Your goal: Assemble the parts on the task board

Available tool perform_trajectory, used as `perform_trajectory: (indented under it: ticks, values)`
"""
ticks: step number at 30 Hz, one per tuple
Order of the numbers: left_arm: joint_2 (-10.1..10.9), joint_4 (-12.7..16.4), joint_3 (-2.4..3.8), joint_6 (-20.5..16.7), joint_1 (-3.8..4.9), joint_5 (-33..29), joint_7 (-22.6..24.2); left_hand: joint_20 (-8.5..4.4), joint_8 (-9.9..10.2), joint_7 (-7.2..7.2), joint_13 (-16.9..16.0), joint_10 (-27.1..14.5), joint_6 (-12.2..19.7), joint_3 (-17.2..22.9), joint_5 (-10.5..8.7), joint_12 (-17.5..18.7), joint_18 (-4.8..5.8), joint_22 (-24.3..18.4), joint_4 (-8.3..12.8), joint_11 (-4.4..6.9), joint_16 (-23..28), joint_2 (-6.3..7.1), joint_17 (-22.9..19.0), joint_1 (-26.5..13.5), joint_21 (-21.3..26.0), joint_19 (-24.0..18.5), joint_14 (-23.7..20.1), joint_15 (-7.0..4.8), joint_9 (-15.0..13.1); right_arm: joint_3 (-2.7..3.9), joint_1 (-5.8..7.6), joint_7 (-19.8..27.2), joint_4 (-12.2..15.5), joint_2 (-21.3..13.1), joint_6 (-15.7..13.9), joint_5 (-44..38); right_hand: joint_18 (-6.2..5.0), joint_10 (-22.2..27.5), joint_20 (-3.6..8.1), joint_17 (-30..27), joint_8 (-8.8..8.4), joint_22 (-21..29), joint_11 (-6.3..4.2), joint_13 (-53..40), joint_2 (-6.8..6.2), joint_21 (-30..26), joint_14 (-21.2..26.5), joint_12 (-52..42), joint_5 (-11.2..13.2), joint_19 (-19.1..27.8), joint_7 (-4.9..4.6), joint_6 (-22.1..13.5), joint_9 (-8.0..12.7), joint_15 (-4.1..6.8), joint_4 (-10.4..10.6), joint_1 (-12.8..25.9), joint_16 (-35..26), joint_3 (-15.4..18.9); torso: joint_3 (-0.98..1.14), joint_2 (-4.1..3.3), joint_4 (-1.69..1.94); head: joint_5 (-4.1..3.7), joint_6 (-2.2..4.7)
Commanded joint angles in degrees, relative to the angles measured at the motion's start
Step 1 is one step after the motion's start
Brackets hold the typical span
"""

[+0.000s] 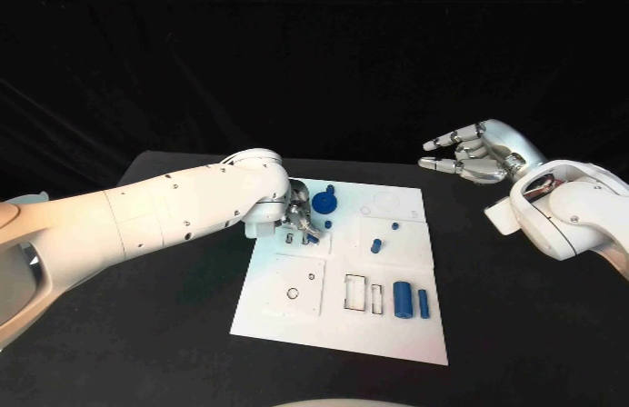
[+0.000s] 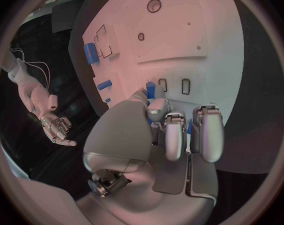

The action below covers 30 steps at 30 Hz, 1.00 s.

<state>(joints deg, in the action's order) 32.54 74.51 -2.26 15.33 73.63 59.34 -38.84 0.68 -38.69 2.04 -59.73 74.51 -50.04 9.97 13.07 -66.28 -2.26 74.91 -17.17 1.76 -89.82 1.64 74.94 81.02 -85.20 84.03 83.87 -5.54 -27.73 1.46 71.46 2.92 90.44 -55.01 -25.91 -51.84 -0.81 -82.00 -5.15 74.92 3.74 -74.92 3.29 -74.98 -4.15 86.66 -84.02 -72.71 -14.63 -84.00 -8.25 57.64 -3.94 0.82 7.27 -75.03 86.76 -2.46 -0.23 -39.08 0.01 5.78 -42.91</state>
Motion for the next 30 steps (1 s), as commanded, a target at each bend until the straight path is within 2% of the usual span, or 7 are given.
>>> perform_trajectory:
  ticks: [1, 2, 7, 11, 17, 21, 30]
  values:
    - [0.01, 0.17, -0.09, 0.44, -0.14, -0.89, 0.32, 0.19, 0.06, 0.37, 0.22, -0.10, 0.02, 9.32, 0.68, 0.27, 0.51, 7.02, 7.83, -0.26, -0.18, 0.91, 15.06, -0.51, 0.25, 3.16, 6.13, 0.30, -0.18, 0.01, -0.04, 0.04, 0.00, 0.08, 0.78, -0.55, -0.85, 0.28, -0.01, 8.91, 0.06, -8.17, -0.06, -4.38, 0.54, -0.18, -4.54, 0.11, -0.31, -2.06, 0.05, -0.15, -0.01, 0.15, -0.05, 0.07, -0.20, 0.24, 0.00, 0.00, 0.01, -0.02, 0.00]
    - [0.21, 0.46, -0.09, -0.93, -0.20, -1.43, 0.66, 0.42, -0.56, 0.85, 0.51, 0.09, 0.20, 16.62, 4.17, 0.54, 0.49, 7.03, 8.85, 0.07, -0.18, 4.27, 15.06, -2.40, 0.31, 3.14, 6.13, 0.47, -0.87, 0.01, -0.06, 0.07, -0.06, 0.16, 0.80, -0.56, -0.85, 0.28, -0.01, 8.92, 0.06, -8.18, -0.06, -4.39, 0.55, -0.18, -4.54, 0.09, -0.33, -2.07, 0.05, -0.15, -0.01, 0.15, -0.04, 0.07, -0.20, 0.25, 0.01, 0.02, 0.05, -0.07, 0.04]
    - [0.99, 1.36, -0.08, -3.94, -0.34, -2.54, 1.42, 0.46, -2.09, 0.71, 0.52, 0.71, 0.43, 23.84, 6.49, 0.45, 0.46, 7.08, 10.98, -0.10, -0.18, 7.42, 15.06, -5.75, 0.38, 3.15, 6.13, 0.55, -2.31, 0.01, -0.09, 0.13, -0.12, 0.29, 0.80, -0.56, -0.85, 0.28, -0.01, 8.92, 0.06, -8.18, -0.06, -4.39, 0.55, -0.18, -4.54, 0.09, -0.33, -2.07, 0.05, -0.15, -0.01, 0.15, -0.04, 0.07, -0.20, 0.25, 0.02, -0.03, 0.03, -0.09, 0.06]
    - [2.14, 2.67, -0.04, -6.64, -0.44, -3.33, 2.52, 0.40, -2.90, 0.64, -0.09, 1.39, 0.17, 26.05, 8.42, -0.12, 0.45, 7.06, 12.28, -0.07, -0.18, 8.57, 15.06, -7.21, 0.45, 3.16, 6.13, 0.42, -2.99, 0.01, -0.18, 0.18, -0.21, 0.33, 0.77, -0.56, -0.85, 0.28, -0.01, 8.92, 0.06, -8.18, -0.06, -4.39, 0.55, -0.18, -4.54, 0.09, -0.33, -2.07, 0.05, -0.15, -0.01, 0.15, -0.04, 0.07, -0.20, 0.25, 0.00, -0.03, -0.02, -0.18, 0.05]
    - [3.64, 4.12, 0.02, -8.52, -0.48, -3.61, 3.74, 0.31, -3.13, 0.56, -0.89, 2.17, -0.44, 27.04, 9.34, -0.80, 0.42, 6.96, 13.46, 0.05, -0.18, 9.65, 15.06, -7.86, 0.55, 3.15, 6.13, 0.37, -3.18, 0.01, -0.30, 0.17, -0.26, 0.30, 0.68, -0.56, -0.84, 0.29, 0.00, 8.86, 0.07, -8.18, -0.06, -4.34, 0.57, -0.18, -4.53, 0.13, -0.47, -2.08, 0.05, -0.13, -0.01, 0.15, 0.04, 0.14, -0.24, 0.32, 0.02, 0.01, -0.01, -0.32, 0.01]
    - [4.09, 4.43, 0.03, -8.46, -0.48, -2.44, 3.92, 0.25, -2.85, 0.49, -1.28, 2.81, -1.25, 27.48, 11.41, -1.05, 0.48, 7.22, 14.29, 0.12, -0.18, 10.32, 15.06, -8.56, 0.41, 3.26, 6.13, 0.32, -3.03, 0.01, -0.34, 0.14, -0.27, 0.29, 0.42, -0.56, -0.85, 0.33, 0.00, 8.79, 0.08, -8.16, -0.06, -4.29, 0.58, -0.19, -4.52, 0.21, -0.50, -2.07, 0.05, -0.13, -0.01, 0.16, 0.06, 0.16, -0.28, 0.33, -0.01, -0.03, 0.05, -0.36, 0.08]
    - [3.52, 3.59, 0.01, -6.85, -0.49, 1.40, 2.51, 0.23, -2.67, 0.47, -1.57, 3.15, -1.66, 27.62, 12.04, -1.22, 0.56, 7.63, 14.75, 0.17, -0.18, 10.55, 15.06, -8.77, 0.17, 3.41, 6.13, 0.29, -2.93, 0.01, -0.37, 0.12, -0.30, 0.34, 0.31, -0.56, -0.85, 0.33, 0.00, 8.79, 0.08, -8.16, -0.06, -4.29, 0.58, -0.19, -4.52, 0.21, -0.50, -2.07, 0.05, -0.13, -0.01, 0.16, 0.06, 0.16, -0.28, 0.33, 0.03, -0.07, 0.02, -0.03, -0.20]
